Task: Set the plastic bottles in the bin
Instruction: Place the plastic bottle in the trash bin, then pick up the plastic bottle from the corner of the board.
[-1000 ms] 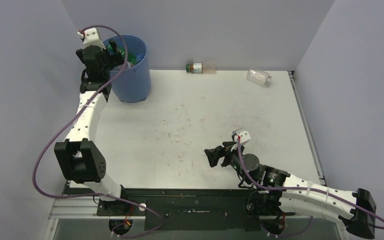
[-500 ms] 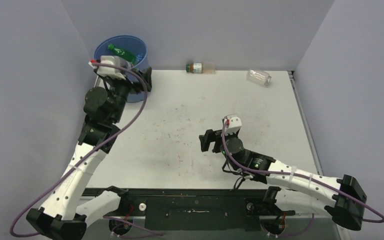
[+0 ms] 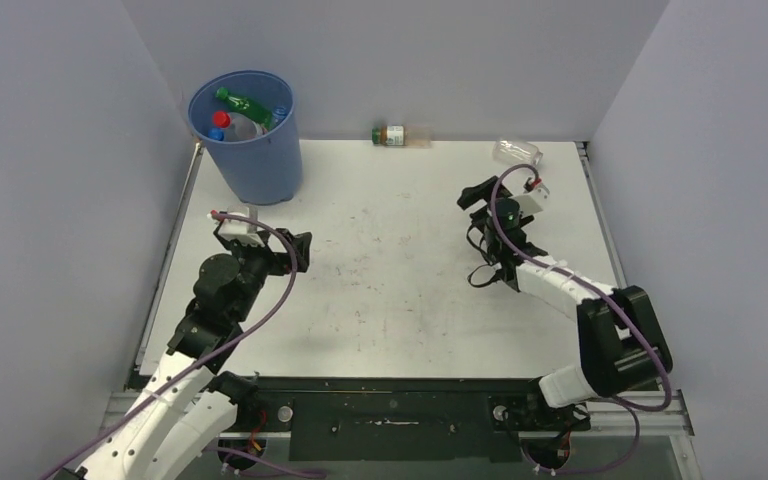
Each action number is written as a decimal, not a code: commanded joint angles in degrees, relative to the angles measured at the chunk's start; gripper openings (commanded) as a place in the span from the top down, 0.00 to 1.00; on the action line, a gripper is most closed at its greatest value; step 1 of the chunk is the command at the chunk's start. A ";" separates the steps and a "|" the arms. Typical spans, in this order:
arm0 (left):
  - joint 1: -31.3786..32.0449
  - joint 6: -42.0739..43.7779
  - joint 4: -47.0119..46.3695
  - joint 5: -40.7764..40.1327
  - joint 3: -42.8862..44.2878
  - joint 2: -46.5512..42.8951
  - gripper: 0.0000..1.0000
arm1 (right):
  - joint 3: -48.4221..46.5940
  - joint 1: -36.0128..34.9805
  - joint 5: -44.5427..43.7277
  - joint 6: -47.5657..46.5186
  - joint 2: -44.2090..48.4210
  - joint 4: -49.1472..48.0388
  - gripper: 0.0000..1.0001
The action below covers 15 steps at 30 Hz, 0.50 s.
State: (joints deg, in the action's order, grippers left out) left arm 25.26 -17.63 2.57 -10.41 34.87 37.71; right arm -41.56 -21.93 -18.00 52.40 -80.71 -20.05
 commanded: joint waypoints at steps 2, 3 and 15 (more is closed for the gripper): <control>0.40 -4.61 -4.28 -0.08 -0.92 -2.31 0.04 | -7.70 11.61 0.66 8.73 -9.33 -8.03 0.10; 0.38 -4.95 -4.30 0.17 -0.90 -2.11 0.04 | -9.32 13.63 0.95 8.69 -11.21 -8.54 0.10; 0.41 -6.22 -3.72 1.12 -0.68 -0.42 0.04 | -24.51 26.09 10.45 19.73 -33.36 -9.64 0.10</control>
State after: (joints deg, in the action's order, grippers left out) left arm 25.43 -22.55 1.45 -10.22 34.00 36.71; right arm -62.06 2.44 -11.40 65.60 -108.81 -26.98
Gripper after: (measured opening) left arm 0.962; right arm 0.897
